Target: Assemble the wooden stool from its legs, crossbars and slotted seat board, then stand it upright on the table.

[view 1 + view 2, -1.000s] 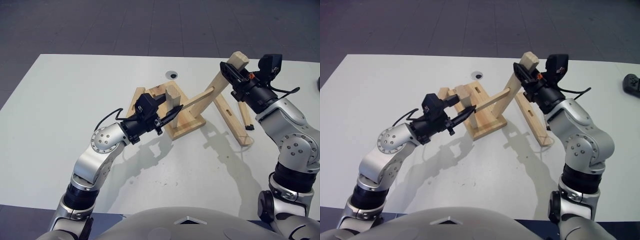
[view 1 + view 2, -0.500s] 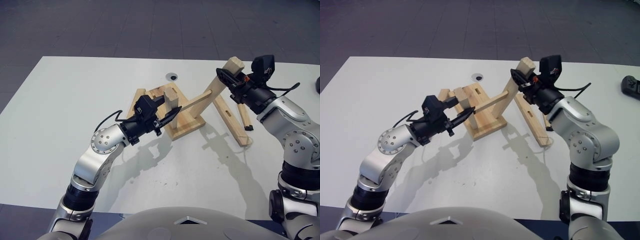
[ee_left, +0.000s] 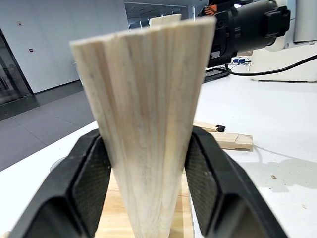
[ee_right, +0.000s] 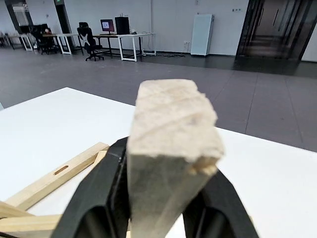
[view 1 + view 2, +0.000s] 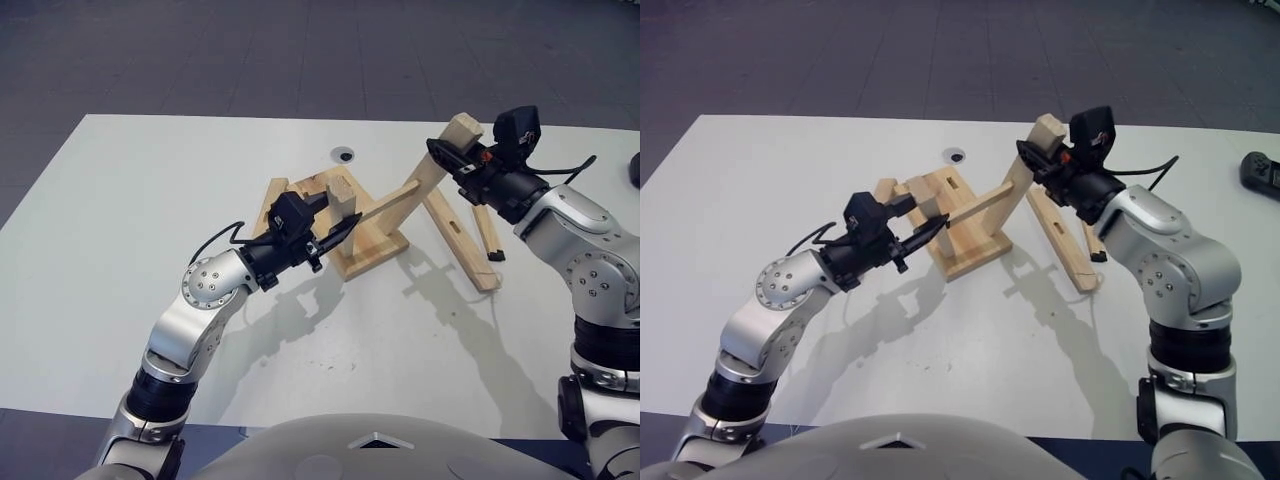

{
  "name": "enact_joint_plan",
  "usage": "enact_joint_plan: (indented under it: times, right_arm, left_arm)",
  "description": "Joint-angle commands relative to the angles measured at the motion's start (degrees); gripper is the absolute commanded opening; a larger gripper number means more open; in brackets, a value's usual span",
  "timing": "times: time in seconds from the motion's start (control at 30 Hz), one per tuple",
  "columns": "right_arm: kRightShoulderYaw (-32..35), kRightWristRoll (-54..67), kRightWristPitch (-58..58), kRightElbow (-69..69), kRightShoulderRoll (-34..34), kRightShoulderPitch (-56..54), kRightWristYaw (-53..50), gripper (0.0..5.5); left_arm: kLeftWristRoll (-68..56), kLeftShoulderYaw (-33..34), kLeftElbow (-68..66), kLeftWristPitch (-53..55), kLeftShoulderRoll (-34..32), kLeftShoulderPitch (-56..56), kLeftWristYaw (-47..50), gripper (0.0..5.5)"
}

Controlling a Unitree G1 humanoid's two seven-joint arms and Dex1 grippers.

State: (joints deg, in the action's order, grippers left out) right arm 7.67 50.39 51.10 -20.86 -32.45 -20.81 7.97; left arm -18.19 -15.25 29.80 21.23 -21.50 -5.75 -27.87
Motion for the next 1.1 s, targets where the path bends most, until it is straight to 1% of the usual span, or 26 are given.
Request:
enact_joint_plan:
  times: [0.03, 0.1, 0.2, 0.37, 0.4, 0.43, 0.53, 0.6, 0.63, 0.67, 0.7, 0.73, 0.8, 0.83, 1.03, 1.1]
  right_arm:
    - [-11.6, 1.05, 16.56, 4.95, 0.04, 0.49, 2.7, 1.06]
    - [-17.64, -4.32, 14.13, 3.55, -4.45, 1.4, 6.32, 1.06]
    - [-19.89, -6.32, 13.81, 3.31, -5.26, 4.08, 6.73, 1.08]
    - [-26.73, -14.61, 7.79, 4.01, -9.67, 7.49, 8.94, 1.12]
    - [-26.79, -14.81, 7.27, 4.31, -9.62, 7.78, 9.07, 1.13]
    - [-24.25, -12.0, 8.61, 4.68, -7.38, 7.69, 8.05, 1.15]
    - [-12.71, 2.36, 15.08, 6.24, 2.77, 3.76, 2.37, 1.15]
    - [-5.53, 11.35, 16.35, 11.04, 9.52, -1.65, -3.47, 1.15]
    - [-3.32, 13.23, 16.92, 12.98, 11.47, -4.0, -5.19, 1.12]
    - [-2.61, 12.91, 17.43, 14.13, 12.16, -5.57, -5.82, 1.07]
    - [-3.84, 10.55, 17.68, 14.13, 11.32, -6.17, -5.2, 1.07]
    - [-6.41, 6.97, 17.24, 13.28, 9.43, -5.72, -3.8, 1.07]
    - [-11.42, 2.14, 16.77, 10.99, 5.73, -3.24, -1.28, 1.07]
    - [-12.63, 1.26, 16.95, 9.83, 4.93, -1.75, -0.71, 1.07]
    - [-18.29, -4.88, 14.67, 4.01, 0.98, 4.12, 1.56, 1.07]
    - [-16.65, -4.88, 13.43, 3.34, 2.37, 4.72, 0.91, 1.08]
  left_arm:
    - [2.92, -4.44, -4.61, 5.13, -2.36, -0.53, -2.51, 2.1]
    - [3.28, -4.55, -5.12, 4.81, -2.56, -1.23, -2.81, 2.1]
    - [3.31, -4.68, -5.64, 4.68, -2.4, -1.95, -2.95, 2.1]
    - [3.39, -5.02, -5.89, 4.54, -2.03, -1.98, -2.74, 2.1]
    - [3.43, -5.09, -5.98, 4.54, -1.94, -2.09, -2.68, 2.1]
    - [3.37, -5.09, -6.03, 4.6, -1.87, -2.23, -2.69, 2.1]
    - [3.25, -5.04, -6.06, 4.68, -2.01, -2.49, -2.97, 2.1]
    - [3.3, -5.07, -6.29, 4.54, -2.21, -2.63, -3.26, 2.1]
    - [3.33, -5.1, -6.39, 4.48, -2.31, -2.72, -3.39, 2.1]
    - [3.37, -5.15, -6.58, 4.4, -2.36, -2.92, -3.53, 2.1]
    - [3.38, -5.2, -6.66, 4.38, -2.41, -3.09, -3.61, 2.09]
    - [3.44, -5.33, -6.87, 4.27, -2.41, -3.36, -3.76, 2.09]
    - [3.5, -5.47, -7.06, 4.08, -2.58, -3.75, -3.82, 2.09]
    - [3.44, -5.42, -7.05, 4.06, -2.69, -3.81, -3.73, 2.09]
    - [3.51, -5.47, -6.87, 4.08, -2.71, -3.56, -3.12, 2.09]
    - [3.55, -5.54, -7.16, 3.98, -2.6, -3.85, -3.27, 2.09]
